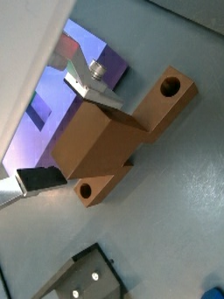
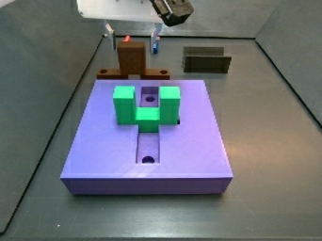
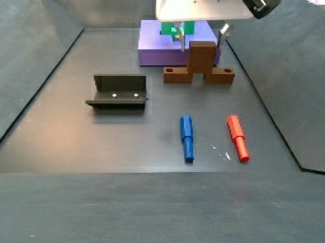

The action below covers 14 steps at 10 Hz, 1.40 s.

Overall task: Pick up the brown object. Move up. Move to above the board. Insert the brown object.
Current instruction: Pick up the brown object.

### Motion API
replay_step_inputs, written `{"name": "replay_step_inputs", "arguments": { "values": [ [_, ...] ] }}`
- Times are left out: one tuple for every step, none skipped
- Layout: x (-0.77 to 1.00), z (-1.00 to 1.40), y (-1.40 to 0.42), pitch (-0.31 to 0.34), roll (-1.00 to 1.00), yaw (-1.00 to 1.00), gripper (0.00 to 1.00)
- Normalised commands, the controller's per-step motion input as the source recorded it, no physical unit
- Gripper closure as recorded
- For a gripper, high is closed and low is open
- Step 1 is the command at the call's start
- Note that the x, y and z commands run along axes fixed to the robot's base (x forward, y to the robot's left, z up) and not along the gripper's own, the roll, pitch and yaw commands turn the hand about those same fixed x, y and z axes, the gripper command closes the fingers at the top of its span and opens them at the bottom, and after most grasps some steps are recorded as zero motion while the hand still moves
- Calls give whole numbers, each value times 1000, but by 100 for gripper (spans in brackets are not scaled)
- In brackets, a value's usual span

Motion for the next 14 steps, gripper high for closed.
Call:
{"name": "replay_step_inputs", "arguments": {
  "values": [
    [0,-280,0,0,144,131,0],
    [0,-314,0,0,159,143,0],
    [0,-283,0,0,129,129,0],
    [0,-217,0,0,94,63,0],
    [0,-51,0,0,76,34,0],
    [0,0,0,0,0,0,0],
    [0,0,0,0,0,0,100],
    [0,0,0,0,0,0,100],
    [0,0,0,0,0,0,100],
    [0,0,0,0,0,0,100],
    [0,0,0,0,0,0,100],
    [0,0,0,0,0,0,100],
    [0,0,0,0,0,0,100],
    [0,0,0,0,0,0,100]
  ]
}}
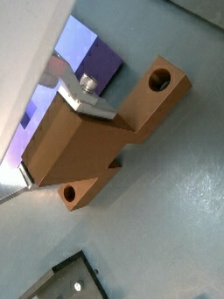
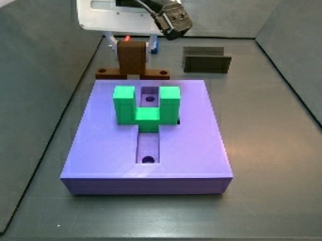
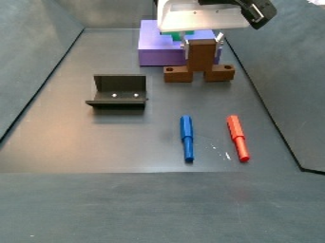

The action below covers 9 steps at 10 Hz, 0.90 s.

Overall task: Pick up the brown object. Move up. Move to above the board. Insert the brown object.
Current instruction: Pick up the brown object, then move up.

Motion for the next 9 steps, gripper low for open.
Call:
{"name": "replay_step_inputs", "arguments": {
  "values": [
    [0,0,0,0,0,0,100],
    [0,0,0,0,0,0,100],
    [0,0,0,0,0,0,100],
    [0,0,0,0,0,0,100],
    [0,0,0,0,0,0,100],
    [0,0,0,0,0,0,100],
    [0,0,0,0,0,0,100],
    [0,0,0,0,0,0,100],
    [0,833,0,0,0,0,100]
  ]
}}
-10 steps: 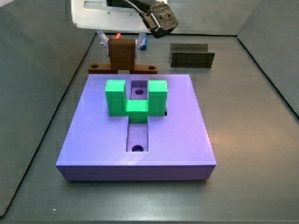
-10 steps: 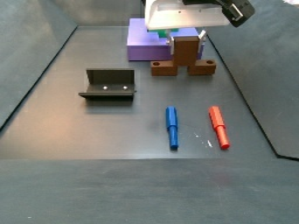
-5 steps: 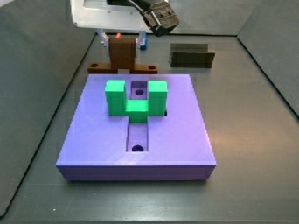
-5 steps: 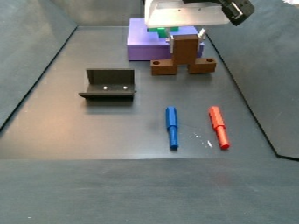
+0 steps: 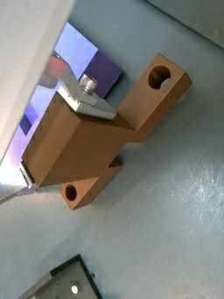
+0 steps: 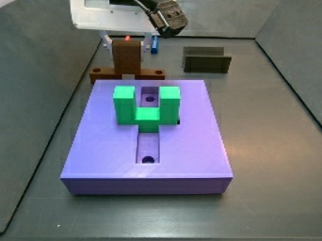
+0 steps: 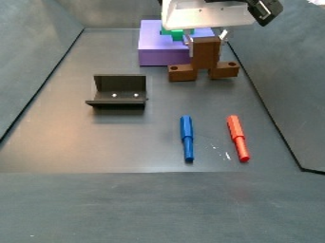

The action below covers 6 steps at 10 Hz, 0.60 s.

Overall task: Pick up the brown object. Move up. Move to above the board. Insert the brown object.
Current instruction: Move up, then move to above the board.

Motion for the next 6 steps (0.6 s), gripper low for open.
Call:
{"name": "replay_step_inputs", "arguments": {
  "values": [
    [13,824,-22,1,-1,-10,100],
    [-19,702,-21,32,0,-11,100],
    [4,299,-15,14,-9,-3,100],
    [0,1400,0,0,0,0,100],
    [-16,1400,4,29,3,1,100],
    [-48,1400,3,12,-7,0,100]
  ]
}}
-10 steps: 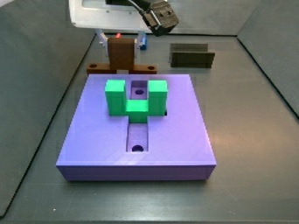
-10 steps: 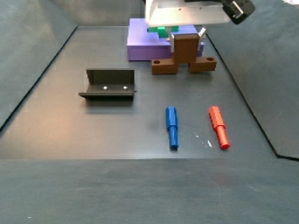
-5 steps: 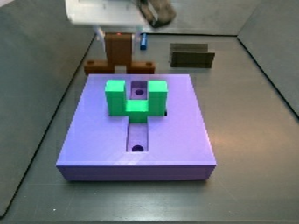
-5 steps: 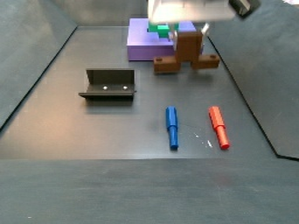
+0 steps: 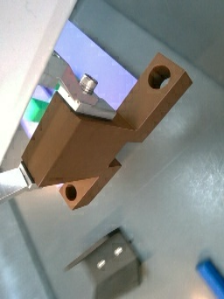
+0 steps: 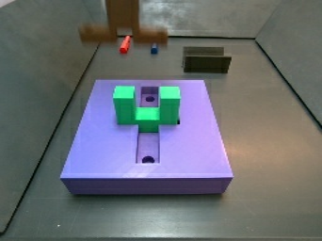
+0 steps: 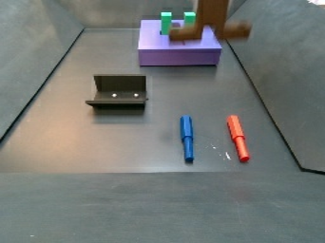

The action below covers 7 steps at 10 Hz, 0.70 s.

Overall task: Pick up the brown object. Move up. Move to above the board. Insert the brown object.
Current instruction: Move to above the board.

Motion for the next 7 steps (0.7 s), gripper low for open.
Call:
{"name": "replay_step_inputs", "arguments": {
  "values": [
    [2,1400,-2,17,-15,0,100],
    [64,1400,-6,82,-15,-2,100],
    [24,651,-3,99,-16,-3,100],
    [641,361,-1400,64,47,-318,100],
    [658,326,-1400,82,101,-251,100],
    [720,300,-1400,152,85,-130,100],
    [780,336,-1400,169,31,-70,100]
  ]
}}
